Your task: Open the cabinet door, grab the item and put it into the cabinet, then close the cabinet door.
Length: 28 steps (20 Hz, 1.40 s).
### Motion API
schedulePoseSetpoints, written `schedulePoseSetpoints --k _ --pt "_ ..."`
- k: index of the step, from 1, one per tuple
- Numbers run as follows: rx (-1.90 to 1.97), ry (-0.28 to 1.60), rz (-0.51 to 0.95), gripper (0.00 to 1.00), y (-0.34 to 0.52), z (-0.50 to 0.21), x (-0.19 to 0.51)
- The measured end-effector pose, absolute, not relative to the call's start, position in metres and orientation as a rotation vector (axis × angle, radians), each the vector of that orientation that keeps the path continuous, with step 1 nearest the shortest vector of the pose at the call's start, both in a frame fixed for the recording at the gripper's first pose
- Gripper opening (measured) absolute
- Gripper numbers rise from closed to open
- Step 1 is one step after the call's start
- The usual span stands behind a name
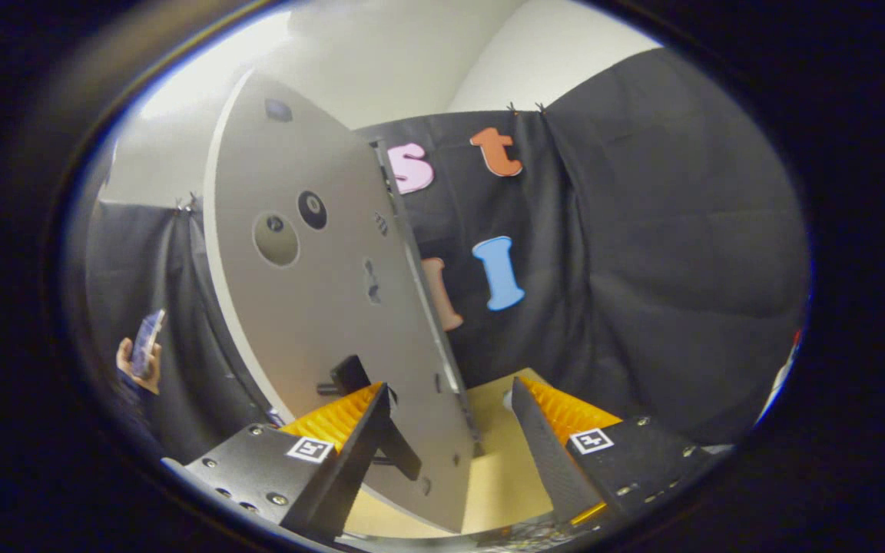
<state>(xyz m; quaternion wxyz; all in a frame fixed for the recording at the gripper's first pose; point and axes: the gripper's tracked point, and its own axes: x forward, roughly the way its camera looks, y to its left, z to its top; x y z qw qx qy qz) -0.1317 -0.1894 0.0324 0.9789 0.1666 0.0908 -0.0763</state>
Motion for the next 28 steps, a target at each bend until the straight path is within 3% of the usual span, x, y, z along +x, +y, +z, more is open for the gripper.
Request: schedulePoseSetpoints --k 16,22,28 --pt "0.313 0.278 0.271 0.96 -0.048 -0.004 0.012" --pt "0.312 0.283 0.323 0.96 -0.022 -0.019 0.058" --pt "0.349 0.279 0.33 0.96 -0.026 -0.013 0.055"
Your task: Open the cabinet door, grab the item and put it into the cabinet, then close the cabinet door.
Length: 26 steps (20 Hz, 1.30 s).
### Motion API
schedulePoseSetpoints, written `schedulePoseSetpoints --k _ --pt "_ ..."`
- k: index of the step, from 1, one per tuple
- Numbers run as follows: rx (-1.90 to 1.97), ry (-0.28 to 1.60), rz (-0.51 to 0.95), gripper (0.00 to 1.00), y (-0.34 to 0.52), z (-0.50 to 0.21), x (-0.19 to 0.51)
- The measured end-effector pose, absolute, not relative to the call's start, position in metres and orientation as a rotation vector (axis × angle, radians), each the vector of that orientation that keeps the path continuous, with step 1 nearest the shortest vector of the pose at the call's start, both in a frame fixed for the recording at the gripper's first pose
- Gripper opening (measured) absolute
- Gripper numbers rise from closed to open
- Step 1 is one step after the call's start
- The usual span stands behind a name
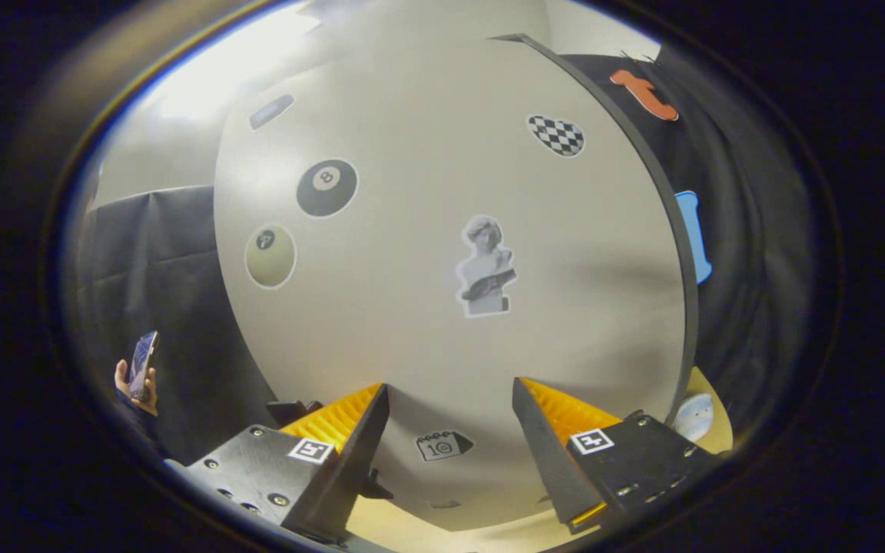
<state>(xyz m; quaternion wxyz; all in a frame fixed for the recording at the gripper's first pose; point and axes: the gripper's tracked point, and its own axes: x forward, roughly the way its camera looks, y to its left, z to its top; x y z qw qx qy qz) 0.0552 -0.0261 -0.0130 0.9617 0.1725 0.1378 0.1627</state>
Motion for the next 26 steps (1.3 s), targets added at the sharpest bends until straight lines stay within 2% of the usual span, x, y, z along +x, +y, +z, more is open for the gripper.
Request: schedulePoseSetpoints --k 2,4,26 --pt "0.323 0.285 0.305 0.96 -0.034 -0.014 0.051" --pt "0.302 0.283 0.296 0.91 -0.038 -0.014 0.042" --pt "0.287 0.266 0.3 0.91 -0.046 -0.011 0.01"
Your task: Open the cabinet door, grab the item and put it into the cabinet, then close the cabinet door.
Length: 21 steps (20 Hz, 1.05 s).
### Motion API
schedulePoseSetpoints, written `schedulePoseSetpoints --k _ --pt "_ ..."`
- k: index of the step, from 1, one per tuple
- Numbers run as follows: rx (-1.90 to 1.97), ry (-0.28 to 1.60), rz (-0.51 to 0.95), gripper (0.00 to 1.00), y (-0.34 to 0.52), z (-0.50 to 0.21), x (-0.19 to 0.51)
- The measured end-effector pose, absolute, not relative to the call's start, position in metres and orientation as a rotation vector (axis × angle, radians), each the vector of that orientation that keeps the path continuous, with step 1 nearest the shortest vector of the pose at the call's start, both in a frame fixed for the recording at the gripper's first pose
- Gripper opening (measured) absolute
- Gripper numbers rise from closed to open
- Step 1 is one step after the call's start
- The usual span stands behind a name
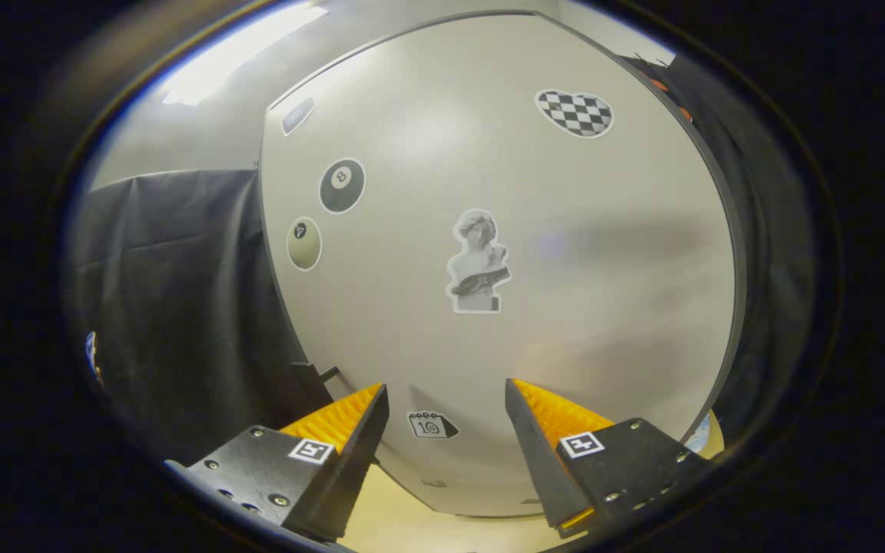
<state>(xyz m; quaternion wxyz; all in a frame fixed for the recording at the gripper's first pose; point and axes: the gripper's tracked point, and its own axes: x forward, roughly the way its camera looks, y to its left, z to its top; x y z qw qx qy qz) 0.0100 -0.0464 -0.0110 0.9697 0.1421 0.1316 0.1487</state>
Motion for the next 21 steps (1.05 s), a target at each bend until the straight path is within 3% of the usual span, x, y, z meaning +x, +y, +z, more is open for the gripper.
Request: schedulePoseSetpoints --k 14,21 --pt "0.232 0.235 0.36 0.91 -0.051 -0.011 0.006" --pt "0.201 0.02 0.238 0.95 -0.153 0.048 -0.006"
